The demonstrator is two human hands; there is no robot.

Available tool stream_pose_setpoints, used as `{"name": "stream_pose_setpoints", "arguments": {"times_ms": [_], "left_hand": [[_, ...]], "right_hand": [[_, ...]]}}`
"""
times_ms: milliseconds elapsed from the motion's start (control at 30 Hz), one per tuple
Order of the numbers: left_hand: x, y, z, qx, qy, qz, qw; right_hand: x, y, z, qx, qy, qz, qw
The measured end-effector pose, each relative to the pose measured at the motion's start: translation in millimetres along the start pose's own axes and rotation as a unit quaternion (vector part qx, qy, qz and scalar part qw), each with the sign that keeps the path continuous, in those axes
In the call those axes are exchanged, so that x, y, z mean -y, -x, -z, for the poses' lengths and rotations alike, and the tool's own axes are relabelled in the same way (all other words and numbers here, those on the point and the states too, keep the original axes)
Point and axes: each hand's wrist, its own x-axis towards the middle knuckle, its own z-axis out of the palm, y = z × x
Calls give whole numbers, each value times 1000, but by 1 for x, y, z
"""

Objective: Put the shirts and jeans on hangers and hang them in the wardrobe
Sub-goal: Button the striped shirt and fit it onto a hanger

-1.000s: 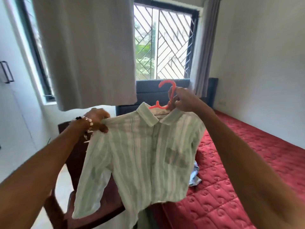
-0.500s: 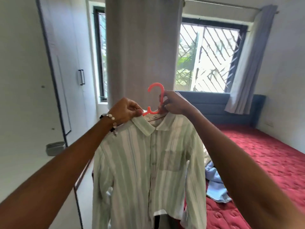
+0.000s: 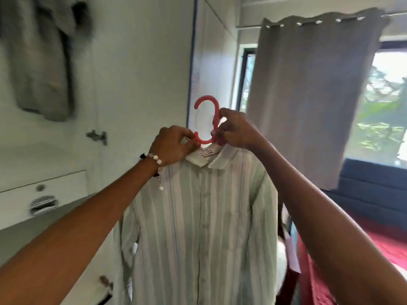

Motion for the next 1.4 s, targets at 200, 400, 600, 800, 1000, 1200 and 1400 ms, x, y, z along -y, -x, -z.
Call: {"name": "stream_pose_setpoints", "arguments": {"times_ms": [200, 400, 600, 800, 1000, 1200, 1400], "left_hand": [[26, 7, 104, -177, -117, 27, 977], [66, 16, 234, -281, -190, 72, 938], [113, 17, 328, -305, -236, 89, 918], [166, -5, 414, -318, -320, 94, 888], [215, -47, 492, -297, -426, 76, 851], [263, -94, 537, -244, -591, 80, 764], [325, -145, 556, -236, -650, 68, 719]], "right_hand": [[70, -50, -48, -121, -111, 147, 975], [124, -85, -117, -42, 133, 279, 950], [204, -136, -196, -119, 226, 317, 913], [281, -211, -249, -93, 202, 348, 911], [342, -293, -264, -141, 268, 336, 892], [383, -381, -267, -197, 283, 298, 890], [413, -460, -281, -243, 319, 275, 874]]}}
